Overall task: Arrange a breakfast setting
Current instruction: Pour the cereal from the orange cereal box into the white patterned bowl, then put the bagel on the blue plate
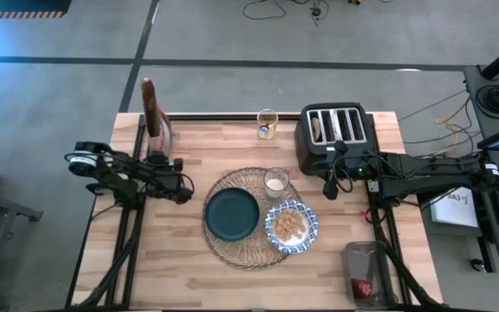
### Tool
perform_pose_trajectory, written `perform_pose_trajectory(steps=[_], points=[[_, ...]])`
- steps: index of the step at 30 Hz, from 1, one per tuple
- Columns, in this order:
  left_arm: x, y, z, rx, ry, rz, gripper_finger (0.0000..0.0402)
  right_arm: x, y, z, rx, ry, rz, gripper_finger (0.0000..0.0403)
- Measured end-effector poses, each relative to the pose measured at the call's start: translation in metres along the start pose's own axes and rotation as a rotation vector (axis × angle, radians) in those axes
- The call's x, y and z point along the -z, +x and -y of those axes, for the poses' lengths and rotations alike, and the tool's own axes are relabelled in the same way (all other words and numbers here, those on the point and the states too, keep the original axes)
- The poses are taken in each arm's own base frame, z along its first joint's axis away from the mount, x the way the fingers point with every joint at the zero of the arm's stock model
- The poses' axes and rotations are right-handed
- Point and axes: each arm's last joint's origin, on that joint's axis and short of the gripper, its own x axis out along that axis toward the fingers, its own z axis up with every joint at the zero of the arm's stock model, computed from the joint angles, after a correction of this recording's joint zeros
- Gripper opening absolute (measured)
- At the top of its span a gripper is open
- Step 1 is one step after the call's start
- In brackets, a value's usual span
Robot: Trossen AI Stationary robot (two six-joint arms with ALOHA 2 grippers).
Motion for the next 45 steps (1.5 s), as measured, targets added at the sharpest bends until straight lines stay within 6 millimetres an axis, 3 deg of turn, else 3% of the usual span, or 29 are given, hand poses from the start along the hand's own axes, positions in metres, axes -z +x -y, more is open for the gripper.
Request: perform_pose_trajectory(steps=[9, 23, 37, 41, 45], points=[[-0.004, -0.011, 0.007, 0.01, 0.012, -0.103, 0.0139, 0.0, 0.0, 0.0, 0.0, 0.0, 0.0, 0.0112], [-0.005, -0.032, 0.014, 0.095, 0.082, -0.205, 0.0226, 0.0, 0.0, 0.0, 0.0, 0.0, 0.0, 0.0112], [-0.015, -0.059, 0.027, 0.117, 0.177, -0.537, 0.0242, 0.0, 0.0, 0.0, 0.0, 0.0, 0.0, 0.0112], [-0.018, -0.076, 0.029, 0.206, 0.223, -0.535, 0.0242, 0.0, 0.0, 0.0, 0.0, 0.0, 0.0, 0.0112], [-0.022, -0.102, 0.03, 0.371, 0.211, -0.423, 0.0242, 0.0, 0.0, 0.0, 0.0, 0.0, 0.0, 0.0112]])
